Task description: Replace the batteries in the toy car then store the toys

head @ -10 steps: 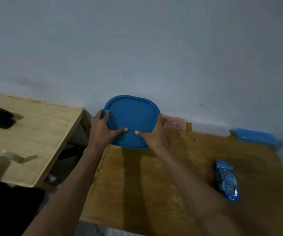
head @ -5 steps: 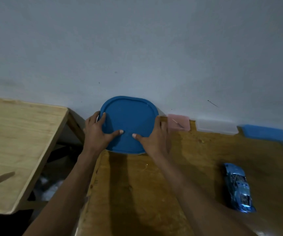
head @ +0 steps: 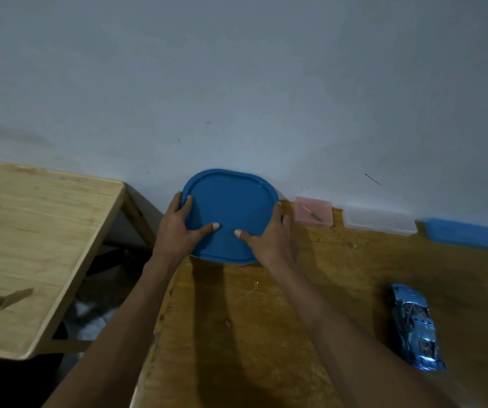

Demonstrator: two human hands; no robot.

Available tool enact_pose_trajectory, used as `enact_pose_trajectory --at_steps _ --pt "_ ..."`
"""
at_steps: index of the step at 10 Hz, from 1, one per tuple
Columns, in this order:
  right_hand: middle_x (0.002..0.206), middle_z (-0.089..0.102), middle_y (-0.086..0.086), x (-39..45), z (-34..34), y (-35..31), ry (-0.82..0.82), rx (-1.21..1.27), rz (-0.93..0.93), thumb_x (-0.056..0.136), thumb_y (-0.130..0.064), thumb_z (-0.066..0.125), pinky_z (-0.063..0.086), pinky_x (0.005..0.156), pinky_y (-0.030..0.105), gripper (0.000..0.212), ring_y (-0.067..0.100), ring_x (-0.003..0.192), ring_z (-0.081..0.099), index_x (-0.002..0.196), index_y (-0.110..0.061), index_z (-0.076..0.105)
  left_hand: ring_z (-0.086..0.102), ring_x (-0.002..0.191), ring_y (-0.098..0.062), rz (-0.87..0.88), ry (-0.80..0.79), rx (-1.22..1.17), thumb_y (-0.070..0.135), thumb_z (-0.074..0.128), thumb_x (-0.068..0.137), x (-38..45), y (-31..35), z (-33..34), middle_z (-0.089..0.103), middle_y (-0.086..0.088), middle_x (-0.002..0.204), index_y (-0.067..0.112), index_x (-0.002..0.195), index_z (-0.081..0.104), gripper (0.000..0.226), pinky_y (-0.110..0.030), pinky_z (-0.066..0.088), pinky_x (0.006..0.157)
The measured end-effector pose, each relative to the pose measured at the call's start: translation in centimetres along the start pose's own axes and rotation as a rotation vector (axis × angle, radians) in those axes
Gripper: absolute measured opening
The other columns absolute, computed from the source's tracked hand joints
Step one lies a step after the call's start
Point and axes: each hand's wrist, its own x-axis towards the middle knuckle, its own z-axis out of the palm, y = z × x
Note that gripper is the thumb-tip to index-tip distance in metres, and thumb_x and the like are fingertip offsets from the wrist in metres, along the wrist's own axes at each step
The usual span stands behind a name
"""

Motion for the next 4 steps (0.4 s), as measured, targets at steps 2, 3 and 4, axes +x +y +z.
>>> enact_pose_trajectory --at_steps 2,3,4 --pt "0.156 0.028 0.002 -2.2 -2.6 1.3 0.033 0.122 -0.053 0.076 -0.077 0.062 0.049 0.097 0.05 0.101 0.029 0.139 0.036 0.153 -0.032 0.014 0.0 0.156 -0.03 -0.028 0.156 -0.049 0.066 0.057 0.088 -3.6 1.6 -0.2 0.006 -0.01 0.169 0.022 0.157 0.033 0.085 -0.05 0.019 0.122" --pt "0.162 0.023 0.0 -5.8 -4.6 4.4 0.033 0.175 -0.07 0.083 -0.074 0.057 0.046 0.102 0.05 0.094 0.028 0.145 0.032 0.157 -0.033 0.016 -0.002 0.156 -0.025 -0.048 0.231 -0.124 0.061 0.057 0.091 -9.2 1.9 0.4 0.004 -0.003 0.169 0.029 0.155 0.035 0.075 -0.052 0.02 0.12" --pt "0.155 0.037 -0.003 -11.7 -6.4 9.8 0.017 0.315 -0.015 0.088 -0.064 0.059 0.049 0.103 0.045 0.077 0.021 0.135 0.046 0.153 -0.032 0.032 0.005 0.156 -0.024 -0.16 0.427 -0.138 0.06 0.058 0.093 -18.3 1.8 1.7 0.004 0.005 0.17 0.027 0.154 0.04 0.071 -0.06 0.022 0.12"
